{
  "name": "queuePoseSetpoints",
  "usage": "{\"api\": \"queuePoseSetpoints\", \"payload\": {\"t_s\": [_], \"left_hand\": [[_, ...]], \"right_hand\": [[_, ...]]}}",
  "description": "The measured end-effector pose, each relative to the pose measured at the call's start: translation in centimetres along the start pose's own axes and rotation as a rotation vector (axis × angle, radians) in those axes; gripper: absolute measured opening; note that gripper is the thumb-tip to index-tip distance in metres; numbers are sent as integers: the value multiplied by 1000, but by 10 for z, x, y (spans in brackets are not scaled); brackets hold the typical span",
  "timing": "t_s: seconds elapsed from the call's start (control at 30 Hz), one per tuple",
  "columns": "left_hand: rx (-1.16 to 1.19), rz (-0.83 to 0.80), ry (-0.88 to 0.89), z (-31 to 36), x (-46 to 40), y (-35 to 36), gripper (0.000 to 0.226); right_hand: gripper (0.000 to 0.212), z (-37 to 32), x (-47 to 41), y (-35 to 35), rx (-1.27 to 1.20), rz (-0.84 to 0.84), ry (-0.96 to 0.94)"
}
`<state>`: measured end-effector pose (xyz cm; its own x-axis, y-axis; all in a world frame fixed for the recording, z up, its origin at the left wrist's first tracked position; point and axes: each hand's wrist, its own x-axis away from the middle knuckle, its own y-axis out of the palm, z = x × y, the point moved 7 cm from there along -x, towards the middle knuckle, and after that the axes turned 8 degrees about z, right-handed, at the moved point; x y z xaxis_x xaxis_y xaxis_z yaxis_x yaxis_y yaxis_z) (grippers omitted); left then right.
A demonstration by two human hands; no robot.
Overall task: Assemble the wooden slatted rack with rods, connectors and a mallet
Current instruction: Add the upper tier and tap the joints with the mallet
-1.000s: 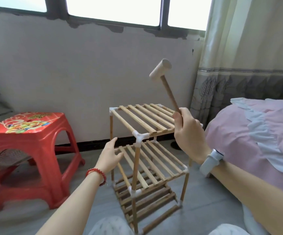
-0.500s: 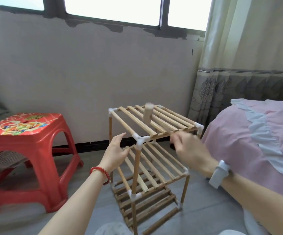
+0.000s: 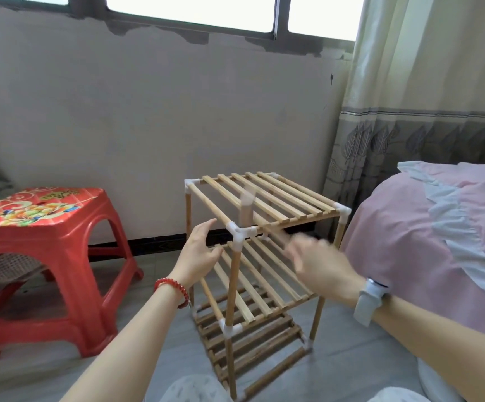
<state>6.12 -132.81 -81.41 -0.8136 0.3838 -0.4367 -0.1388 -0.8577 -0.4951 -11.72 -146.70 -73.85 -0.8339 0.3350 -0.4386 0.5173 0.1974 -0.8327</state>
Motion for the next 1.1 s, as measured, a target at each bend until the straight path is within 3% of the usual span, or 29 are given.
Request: {"api": "queuePoseSetpoints", "payload": {"t_s": [0.03, 0.07, 0.17, 0.2, 0.23, 0.3, 0.33, 0.37, 0.47, 0.5, 0.53, 0.6, 0.63, 0.77, 0.93, 1.1], "left_hand": [[23, -18, 11, 1, 0, 3, 65], [48, -47, 34, 3, 0, 7, 67], [-11, -128, 120, 10, -4, 19, 77], [-53, -133, 144, 11, -6, 22, 79], [-87, -128, 162, 12, -8, 23, 79], [-119, -107, 176, 11, -11, 21, 74], [-132, -97, 183, 10, -12, 19, 72], [-149, -91, 196, 10, -14, 17, 70], [-152, -68, 210, 13, -21, 12, 72], [-137, -72, 201, 14, -22, 12, 74], [-129, -83, 194, 15, -20, 13, 77], [-137, -107, 193, 13, -16, 15, 81], [-151, -121, 189, 11, -14, 14, 82], [-160, -134, 209, 10, -19, 8, 79], [-304, -214, 302, 15, -21, 16, 86], [-363, -113, 484, 20, -15, 23, 72]], "right_hand": [[22, 4, 5, 14, 64, -132, 20], [25, 7, -1, 9, 43, -112, 30], [23, 6, -25, -51, -225, 392, 8], [20, 4, -25, -58, -289, 447, -15], [19, 1, -22, -52, -273, 378, -13], [21, -2, -6, -4, -54, -18, -11], [23, 1, -1, 9, 11, -120, -35], [23, 2, -4, 5, 3, -99, -42], [15, 0, -22, -48, -277, 415, -84], [12, 0, -21, -51, -332, 464, -102], [12, 0, -18, -39, -300, 370, -92], [19, 9, -3, 18, -76, -41, -20], [21, 18, 3, 33, -48, -123, 16], [19, 19, -13, 7, -309, 140, 6], [24, 17, -24, 31, -396, 83, 48], [25, 21, -39, 52, -515, 71, 142]]}}
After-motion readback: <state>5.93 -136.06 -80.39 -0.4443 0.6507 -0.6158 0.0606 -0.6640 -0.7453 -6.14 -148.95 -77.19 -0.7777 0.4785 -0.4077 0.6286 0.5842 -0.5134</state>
